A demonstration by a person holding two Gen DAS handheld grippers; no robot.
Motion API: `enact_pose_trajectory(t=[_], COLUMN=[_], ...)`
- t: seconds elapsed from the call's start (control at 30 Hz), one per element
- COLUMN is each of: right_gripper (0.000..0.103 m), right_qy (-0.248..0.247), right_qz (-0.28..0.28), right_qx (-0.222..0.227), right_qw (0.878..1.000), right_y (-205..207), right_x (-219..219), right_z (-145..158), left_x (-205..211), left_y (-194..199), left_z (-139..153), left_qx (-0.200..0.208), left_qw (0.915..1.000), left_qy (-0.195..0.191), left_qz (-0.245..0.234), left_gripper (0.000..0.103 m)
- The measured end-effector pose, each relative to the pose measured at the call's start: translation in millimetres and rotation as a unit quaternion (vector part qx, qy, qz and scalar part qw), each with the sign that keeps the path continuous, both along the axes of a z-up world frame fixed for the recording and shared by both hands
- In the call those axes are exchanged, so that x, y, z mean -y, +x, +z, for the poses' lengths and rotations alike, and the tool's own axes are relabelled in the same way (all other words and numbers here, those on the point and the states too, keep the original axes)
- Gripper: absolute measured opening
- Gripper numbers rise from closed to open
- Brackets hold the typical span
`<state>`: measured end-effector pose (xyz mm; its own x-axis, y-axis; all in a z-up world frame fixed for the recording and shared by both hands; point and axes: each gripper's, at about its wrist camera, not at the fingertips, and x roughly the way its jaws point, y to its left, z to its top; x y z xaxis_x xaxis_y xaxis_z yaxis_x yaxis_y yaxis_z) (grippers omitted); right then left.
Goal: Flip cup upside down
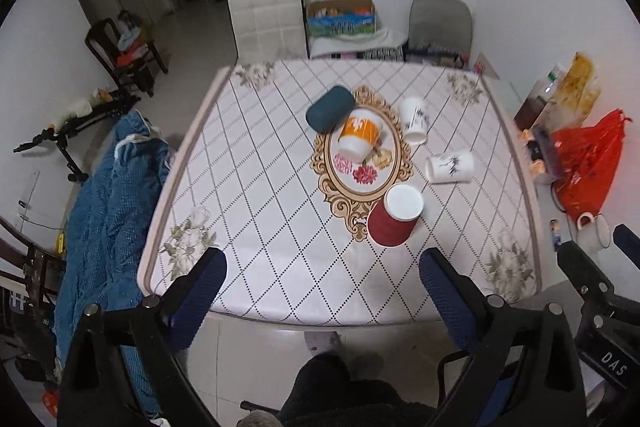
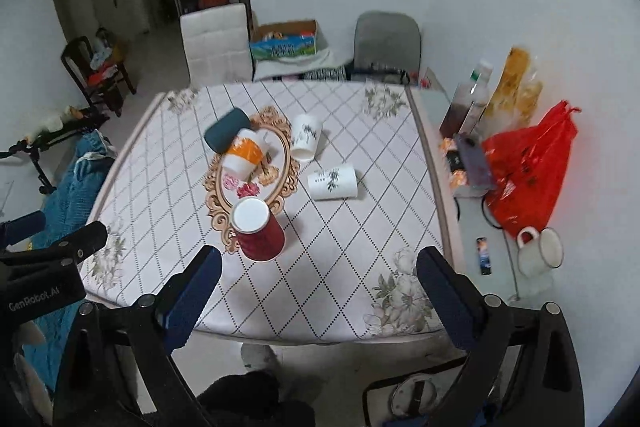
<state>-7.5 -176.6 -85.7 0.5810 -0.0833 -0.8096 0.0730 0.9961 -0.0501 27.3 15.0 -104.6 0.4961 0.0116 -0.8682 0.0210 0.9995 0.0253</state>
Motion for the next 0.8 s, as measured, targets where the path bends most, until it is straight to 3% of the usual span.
enact_pose_trajectory(t=[0.33,0.8], right_gripper=[0.100,0.100], right_qy=[0.010,0.004], right_qz=[0.021,0.029], right_qx=[0.047,0.069], right_qw=[0.999,0.997], right_y=[-62.2,-80.0], right_x=[-13.2,-15.4], right_z=[66.8,96.0], left_x=[-8.8,-14.8], left_y=[-48.7,-76.1], left_z=[45.5,72.6], left_qx=[0.043,0.073], left_qw=[0.9991,0.9971], left_qy=[-0.003,-0.007], left_qz=[0.005,0.020], left_gripper=[0.099,0.099])
